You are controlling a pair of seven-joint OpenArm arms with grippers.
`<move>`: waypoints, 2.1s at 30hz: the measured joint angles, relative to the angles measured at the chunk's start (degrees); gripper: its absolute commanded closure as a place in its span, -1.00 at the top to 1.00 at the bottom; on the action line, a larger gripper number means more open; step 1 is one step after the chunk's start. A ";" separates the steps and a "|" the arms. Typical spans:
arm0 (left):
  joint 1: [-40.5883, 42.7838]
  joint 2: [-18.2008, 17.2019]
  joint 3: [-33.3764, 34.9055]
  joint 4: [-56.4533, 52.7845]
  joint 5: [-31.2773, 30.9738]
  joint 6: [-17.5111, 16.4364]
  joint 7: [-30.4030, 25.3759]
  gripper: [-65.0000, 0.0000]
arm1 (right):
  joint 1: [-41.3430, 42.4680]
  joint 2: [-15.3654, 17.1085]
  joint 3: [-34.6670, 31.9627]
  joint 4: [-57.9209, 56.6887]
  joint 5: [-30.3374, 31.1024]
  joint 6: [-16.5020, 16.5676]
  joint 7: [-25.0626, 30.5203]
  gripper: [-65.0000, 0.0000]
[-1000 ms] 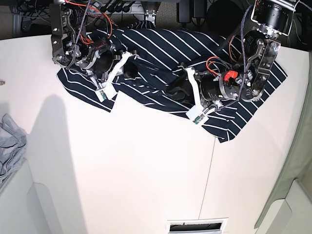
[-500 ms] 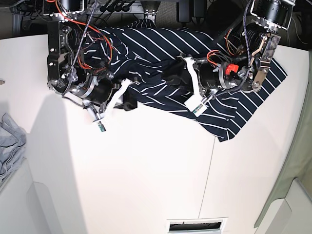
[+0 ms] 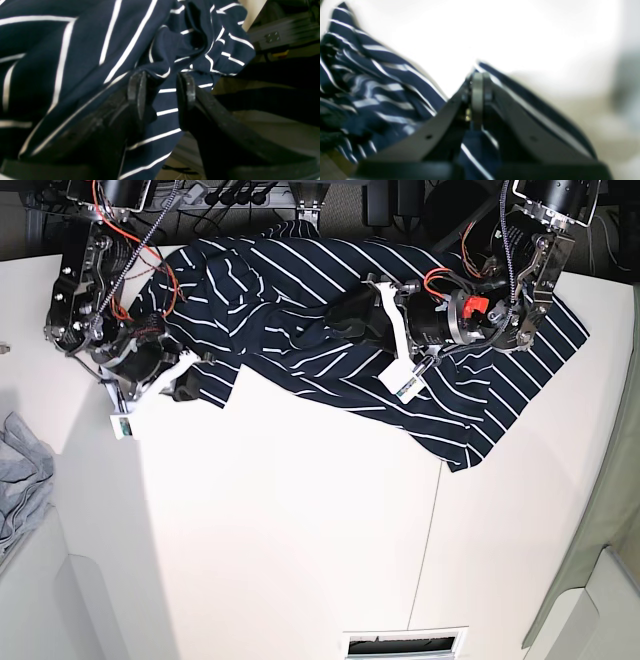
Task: Layout the t-shirt on the table in an organized manner, then fold the t-shirt properly
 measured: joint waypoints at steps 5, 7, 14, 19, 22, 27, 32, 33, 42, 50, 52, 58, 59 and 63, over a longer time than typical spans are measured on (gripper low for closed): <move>-0.48 1.75 -0.02 0.00 1.05 0.00 -2.16 -0.36 | -4.57 0.00 4.35 -0.04 0.81 -0.07 -0.48 -1.00; -1.46 3.02 -0.09 -0.07 3.93 0.00 -1.95 -0.36 | -5.11 0.00 5.42 -0.04 2.05 -0.07 -0.28 -1.00; -6.27 5.84 0.07 -0.09 6.69 -0.02 -2.34 -0.36 | -6.34 0.00 6.14 -0.04 2.36 0.00 -0.35 -1.00; -8.59 5.05 0.02 -0.09 7.65 -0.02 -0.42 -0.34 | -6.21 -0.24 6.14 -0.04 2.49 0.00 0.15 -1.00; -9.25 4.55 0.04 -0.09 7.54 -0.02 1.27 -0.13 | -6.19 -0.15 6.14 -0.04 2.49 -0.02 0.83 -1.00; -9.20 1.44 0.17 0.02 7.56 -0.02 1.27 0.06 | -6.19 -0.15 6.14 -0.04 2.49 -0.02 0.85 -1.00; -9.20 -2.23 0.22 5.22 7.63 -0.04 1.27 0.06 | -6.19 -0.15 6.14 -0.04 2.49 -0.02 1.22 -1.00; -9.20 -2.93 0.24 7.04 7.61 -0.04 1.29 0.06 | -6.19 -0.15 6.14 -0.04 2.49 -0.02 1.22 -1.00; -9.35 -7.80 10.69 19.91 23.21 -0.57 -7.82 0.06 | -6.16 -0.15 6.14 -0.04 2.99 -0.02 1.22 -1.00; -11.74 -8.13 32.70 19.30 49.03 7.39 -17.92 0.06 | -6.19 -0.15 6.14 -0.04 3.17 0.00 1.20 -1.00; -14.45 -8.11 36.15 18.12 51.67 11.06 -18.12 0.06 | -6.19 -0.15 6.14 -0.04 3.15 0.00 1.20 -1.00; -19.89 -8.11 42.07 14.23 56.15 14.43 -18.67 0.06 | -6.23 -0.15 6.14 -0.04 3.17 0.00 1.01 -1.00; -20.04 -8.11 42.62 13.60 56.81 14.32 -18.95 0.06 | -6.21 -0.15 6.14 -0.04 3.19 -0.02 1.03 -1.00; -20.00 -8.13 43.10 12.41 57.59 14.21 -18.91 0.06 | -6.21 -0.15 6.14 -0.04 3.23 0.00 1.03 -1.00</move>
